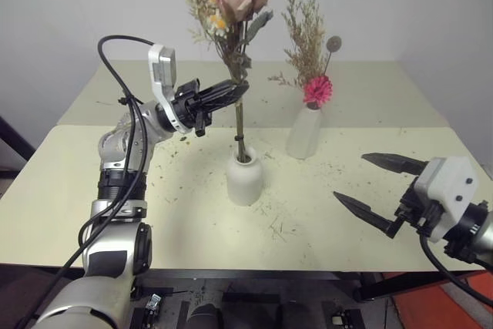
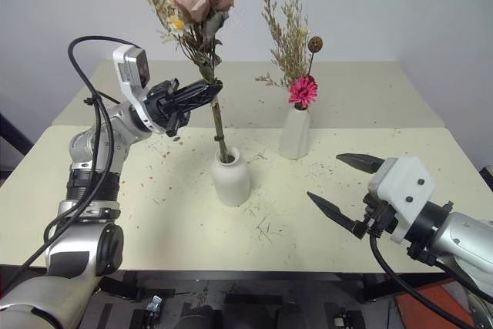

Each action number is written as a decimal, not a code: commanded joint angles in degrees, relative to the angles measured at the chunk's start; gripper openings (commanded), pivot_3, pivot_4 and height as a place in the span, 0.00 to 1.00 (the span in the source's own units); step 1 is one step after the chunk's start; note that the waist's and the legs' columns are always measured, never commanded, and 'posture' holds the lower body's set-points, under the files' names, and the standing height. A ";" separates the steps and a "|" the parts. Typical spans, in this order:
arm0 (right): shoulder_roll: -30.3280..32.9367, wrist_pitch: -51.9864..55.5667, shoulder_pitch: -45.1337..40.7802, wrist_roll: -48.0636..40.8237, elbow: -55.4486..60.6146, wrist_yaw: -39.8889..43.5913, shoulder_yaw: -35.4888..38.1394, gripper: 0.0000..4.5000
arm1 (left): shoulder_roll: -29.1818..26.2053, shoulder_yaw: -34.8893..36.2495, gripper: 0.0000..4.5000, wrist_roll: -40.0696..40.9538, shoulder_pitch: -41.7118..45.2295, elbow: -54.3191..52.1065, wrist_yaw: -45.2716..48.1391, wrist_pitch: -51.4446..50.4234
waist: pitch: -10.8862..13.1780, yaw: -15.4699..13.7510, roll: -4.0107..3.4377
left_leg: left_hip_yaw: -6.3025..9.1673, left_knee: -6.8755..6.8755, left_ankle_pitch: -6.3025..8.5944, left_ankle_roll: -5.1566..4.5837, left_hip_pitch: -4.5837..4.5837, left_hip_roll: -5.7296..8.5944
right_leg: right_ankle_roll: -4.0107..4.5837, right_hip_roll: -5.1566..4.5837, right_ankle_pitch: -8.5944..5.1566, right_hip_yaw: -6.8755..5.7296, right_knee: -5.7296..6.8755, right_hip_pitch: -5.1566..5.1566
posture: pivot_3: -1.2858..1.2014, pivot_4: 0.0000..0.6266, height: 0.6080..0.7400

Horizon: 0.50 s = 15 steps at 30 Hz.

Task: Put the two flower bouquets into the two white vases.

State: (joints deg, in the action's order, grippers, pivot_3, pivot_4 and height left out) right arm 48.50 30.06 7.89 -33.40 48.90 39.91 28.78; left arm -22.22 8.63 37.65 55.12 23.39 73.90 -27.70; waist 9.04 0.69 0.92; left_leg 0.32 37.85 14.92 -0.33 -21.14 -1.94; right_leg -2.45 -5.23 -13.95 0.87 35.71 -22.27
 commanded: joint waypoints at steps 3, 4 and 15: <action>-0.21 -2.51 -0.48 2.14 -0.64 -0.46 1.63 1.00 | 0.52 -1.81 0.02 -2.94 -1.98 -1.45 0.52 4.97 | 0.01 0.02 0.01 | 0.00 0.00 0.00 0.00 0.01 -0.01 | 0.00 0.01 0.00 0.00 0.01 0.00 | 0.52 0.24 1.00; -0.16 -2.61 -0.45 2.48 -0.86 -0.53 1.74 1.00 | 0.80 -1.93 0.02 -3.16 -2.33 -1.48 0.43 5.57 | 0.00 0.01 0.01 | 0.00 0.00 0.00 0.00 0.00 -0.01 | 0.00 0.01 0.00 -0.01 0.01 0.00 | 0.52 0.24 1.00; -0.55 -3.31 -0.19 4.10 -1.58 -0.28 1.34 1.00 | 1.78 -1.80 0.02 -1.97 -4.24 -2.93 1.93 4.89 | 0.00 0.05 0.00 | 0.00 0.00 0.00 0.00 0.00 -0.01 | 0.00 0.01 0.00 0.00 0.01 0.00 | 0.52 0.24 1.00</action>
State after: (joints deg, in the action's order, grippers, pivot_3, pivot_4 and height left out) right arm 47.98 28.16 7.90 -29.74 46.64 39.82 28.79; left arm -20.00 6.43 33.97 50.52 23.16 75.04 -22.20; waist 9.04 0.74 0.92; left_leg 0.32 37.85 14.92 -0.33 -21.14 -1.95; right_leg -2.45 -5.23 -13.95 0.87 35.73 -22.27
